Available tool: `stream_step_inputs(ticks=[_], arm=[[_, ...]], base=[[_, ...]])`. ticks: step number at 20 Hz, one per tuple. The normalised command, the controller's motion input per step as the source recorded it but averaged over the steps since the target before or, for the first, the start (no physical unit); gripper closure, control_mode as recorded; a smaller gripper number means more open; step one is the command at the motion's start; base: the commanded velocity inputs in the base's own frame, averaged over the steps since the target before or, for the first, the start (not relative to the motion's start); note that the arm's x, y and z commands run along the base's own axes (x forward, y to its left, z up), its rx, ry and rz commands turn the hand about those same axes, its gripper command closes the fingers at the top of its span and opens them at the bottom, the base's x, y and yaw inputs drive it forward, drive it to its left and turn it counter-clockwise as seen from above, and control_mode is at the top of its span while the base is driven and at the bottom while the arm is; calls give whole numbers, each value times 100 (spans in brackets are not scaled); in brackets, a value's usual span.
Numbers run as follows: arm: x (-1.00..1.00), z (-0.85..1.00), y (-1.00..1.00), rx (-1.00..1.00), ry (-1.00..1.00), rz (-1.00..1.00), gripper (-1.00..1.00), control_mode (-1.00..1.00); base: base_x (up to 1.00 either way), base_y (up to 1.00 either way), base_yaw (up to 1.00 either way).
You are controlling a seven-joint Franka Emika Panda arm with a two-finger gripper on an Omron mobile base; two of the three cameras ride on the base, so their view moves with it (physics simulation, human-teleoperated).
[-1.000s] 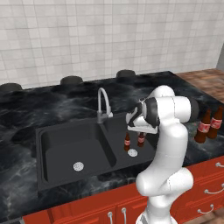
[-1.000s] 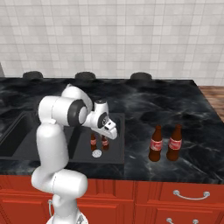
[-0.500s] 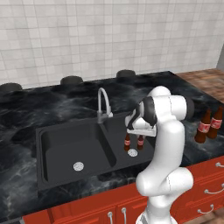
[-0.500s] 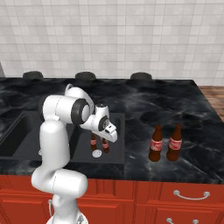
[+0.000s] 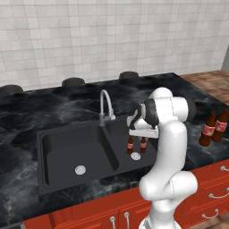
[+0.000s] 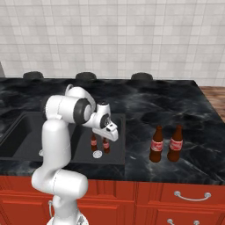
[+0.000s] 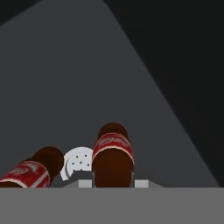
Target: Place the large bottle from the dining counter next to the other large bottle outside the sink, and place the small bottle from the dining counter next to the other small bottle inside the sink.
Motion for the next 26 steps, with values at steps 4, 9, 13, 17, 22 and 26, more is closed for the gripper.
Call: stream_step_inputs(ticks=[4,9,13,17,22,26], arm=[[2,-22,-21,0,9,0,100,-100],[0,-26,-14,0,6,-1,100,-100],[0,0,0,0,0,0,100,-100],[0,0,0,0,0,0,-100,-100],[0,0,0,0,0,0,-100,-100],[0,0,0,0,0,0,-100,-100]], base=[[0,0,0],[0,0,0],[0,0,0],[0,0,0],[0,0,0],[0,0,0]])
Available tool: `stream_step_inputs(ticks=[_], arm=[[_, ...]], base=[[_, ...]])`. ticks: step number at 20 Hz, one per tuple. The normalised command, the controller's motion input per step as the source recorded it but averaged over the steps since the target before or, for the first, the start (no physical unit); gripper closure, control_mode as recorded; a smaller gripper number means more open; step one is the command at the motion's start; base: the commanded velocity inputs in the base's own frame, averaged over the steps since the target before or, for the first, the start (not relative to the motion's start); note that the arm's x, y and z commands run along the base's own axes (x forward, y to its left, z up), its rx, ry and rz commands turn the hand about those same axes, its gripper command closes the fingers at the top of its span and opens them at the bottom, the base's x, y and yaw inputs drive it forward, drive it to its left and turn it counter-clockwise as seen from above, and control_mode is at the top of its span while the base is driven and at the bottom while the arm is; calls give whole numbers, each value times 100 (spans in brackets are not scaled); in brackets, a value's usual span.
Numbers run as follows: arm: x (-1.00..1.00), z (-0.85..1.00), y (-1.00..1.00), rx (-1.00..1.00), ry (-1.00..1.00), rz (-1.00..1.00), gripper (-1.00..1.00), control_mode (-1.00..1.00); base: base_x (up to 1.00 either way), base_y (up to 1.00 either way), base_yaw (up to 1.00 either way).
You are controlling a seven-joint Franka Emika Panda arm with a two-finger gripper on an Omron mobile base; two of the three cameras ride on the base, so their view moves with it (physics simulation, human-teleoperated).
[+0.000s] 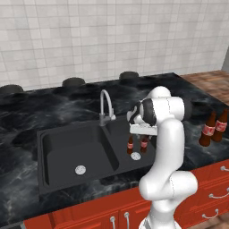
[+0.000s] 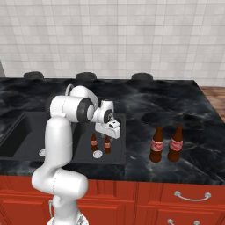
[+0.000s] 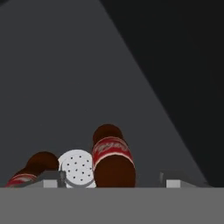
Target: Place the large bottle from the dining counter next to the other large bottle outside the sink, and place the small bottle from the dining counter next to the other small bottle inside the sink.
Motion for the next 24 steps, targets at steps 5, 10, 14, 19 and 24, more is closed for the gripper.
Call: stream_step_inputs(ticks=[5,10,14,19,24], arm=[[0,21,0,0,-2,0,-100,-100],[0,51,1,0,-10,0,-100,-100],[9,49,8,0,-5,0,-100,-100],[5,52,9,0,-6,0,-100,-100],[0,51,3,-1,-1,0,-100,-100]], base=[[0,0,0],[0,0,0],[0,0,0],[0,0,0],[0,0,0]])
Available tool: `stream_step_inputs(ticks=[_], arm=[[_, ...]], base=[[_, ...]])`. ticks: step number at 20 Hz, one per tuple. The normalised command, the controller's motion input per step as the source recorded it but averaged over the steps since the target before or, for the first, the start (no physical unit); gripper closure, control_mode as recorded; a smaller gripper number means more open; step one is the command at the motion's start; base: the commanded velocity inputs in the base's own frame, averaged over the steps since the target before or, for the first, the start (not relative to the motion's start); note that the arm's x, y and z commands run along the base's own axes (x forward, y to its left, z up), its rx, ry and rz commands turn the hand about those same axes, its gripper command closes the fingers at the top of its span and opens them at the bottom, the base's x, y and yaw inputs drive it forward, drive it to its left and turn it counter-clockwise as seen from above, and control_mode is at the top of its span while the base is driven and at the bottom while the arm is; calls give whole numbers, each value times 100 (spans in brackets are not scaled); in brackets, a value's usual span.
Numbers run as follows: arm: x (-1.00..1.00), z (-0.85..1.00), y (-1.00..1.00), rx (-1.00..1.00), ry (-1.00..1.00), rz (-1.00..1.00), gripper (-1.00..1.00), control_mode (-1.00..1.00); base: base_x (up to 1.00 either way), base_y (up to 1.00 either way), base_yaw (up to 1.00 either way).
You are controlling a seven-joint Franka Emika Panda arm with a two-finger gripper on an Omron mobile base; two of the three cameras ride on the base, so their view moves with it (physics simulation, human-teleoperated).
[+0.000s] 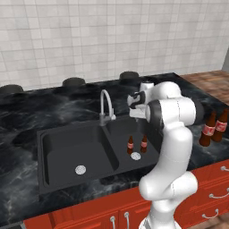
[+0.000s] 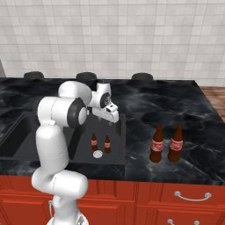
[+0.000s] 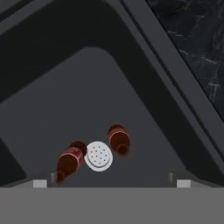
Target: Place the large bottle from the dining counter next to the other large bottle outside the sink, and place the small bottle from the dining counter next to the other small bottle inside the sink.
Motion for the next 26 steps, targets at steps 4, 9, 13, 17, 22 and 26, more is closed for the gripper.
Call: stream_step_inputs(ticks=[4,9,13,17,22,26], arm=[[-6,47,-7,0,0,0,-100,-100],[-30,45,-3,0,-1,1,-100,-100],[-41,52,0,0,-2,1,-100,-100],[-49,50,0,0,-2,0,-100,-100],[-57,53,0,0,-7,1,-100,-100],[-67,25,4,0,-13,4,-100,-100]], base=[[0,0,0],[0,0,0],[0,0,0],[0,0,0],[0,0,0],[0,0,0]])
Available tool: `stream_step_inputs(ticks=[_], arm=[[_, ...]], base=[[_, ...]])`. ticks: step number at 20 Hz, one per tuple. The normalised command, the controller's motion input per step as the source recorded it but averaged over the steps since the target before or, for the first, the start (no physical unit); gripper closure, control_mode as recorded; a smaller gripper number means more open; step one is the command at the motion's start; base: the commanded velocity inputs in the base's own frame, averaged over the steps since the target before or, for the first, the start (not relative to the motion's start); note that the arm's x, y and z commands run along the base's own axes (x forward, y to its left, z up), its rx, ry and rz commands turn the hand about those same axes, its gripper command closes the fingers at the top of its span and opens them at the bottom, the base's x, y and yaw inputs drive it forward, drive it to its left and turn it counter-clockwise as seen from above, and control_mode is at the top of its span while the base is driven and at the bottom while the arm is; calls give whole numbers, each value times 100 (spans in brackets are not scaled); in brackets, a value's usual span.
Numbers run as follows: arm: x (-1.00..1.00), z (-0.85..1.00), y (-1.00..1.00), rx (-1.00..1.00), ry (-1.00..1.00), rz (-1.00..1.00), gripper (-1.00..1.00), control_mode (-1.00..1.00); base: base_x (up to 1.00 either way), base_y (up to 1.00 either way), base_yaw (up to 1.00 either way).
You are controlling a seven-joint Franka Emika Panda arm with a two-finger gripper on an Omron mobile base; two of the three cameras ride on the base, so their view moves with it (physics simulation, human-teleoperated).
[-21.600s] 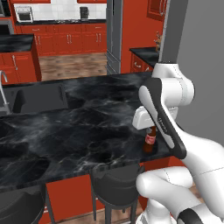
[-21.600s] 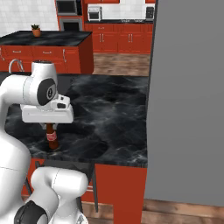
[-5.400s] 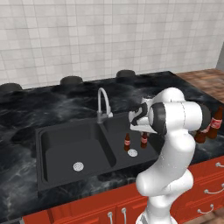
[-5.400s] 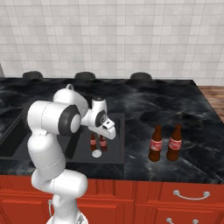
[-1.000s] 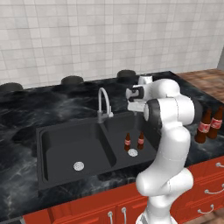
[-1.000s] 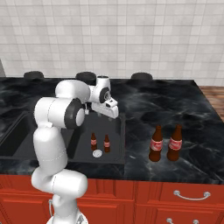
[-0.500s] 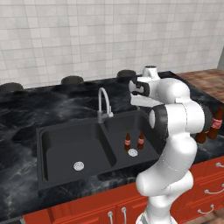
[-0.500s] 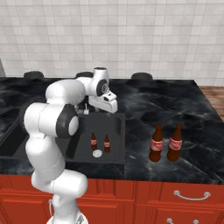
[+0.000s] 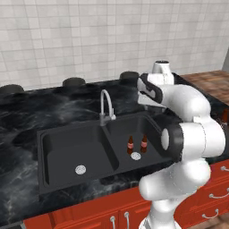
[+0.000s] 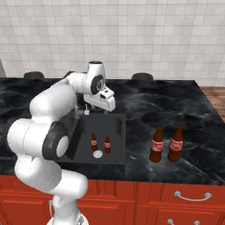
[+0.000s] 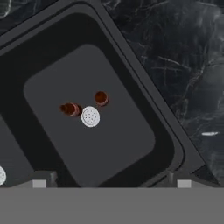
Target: Place the large bottle from the dining counter next to the other large bottle outside the sink, and place the small bottle from the dining counter next to the other small bottle inside the sink.
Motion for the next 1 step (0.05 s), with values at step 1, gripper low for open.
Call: stream_step_inputs(ticks=[1], arm=[[-81,12,14,0,-16,7,-100,-100]], base=[[0,0,0]])
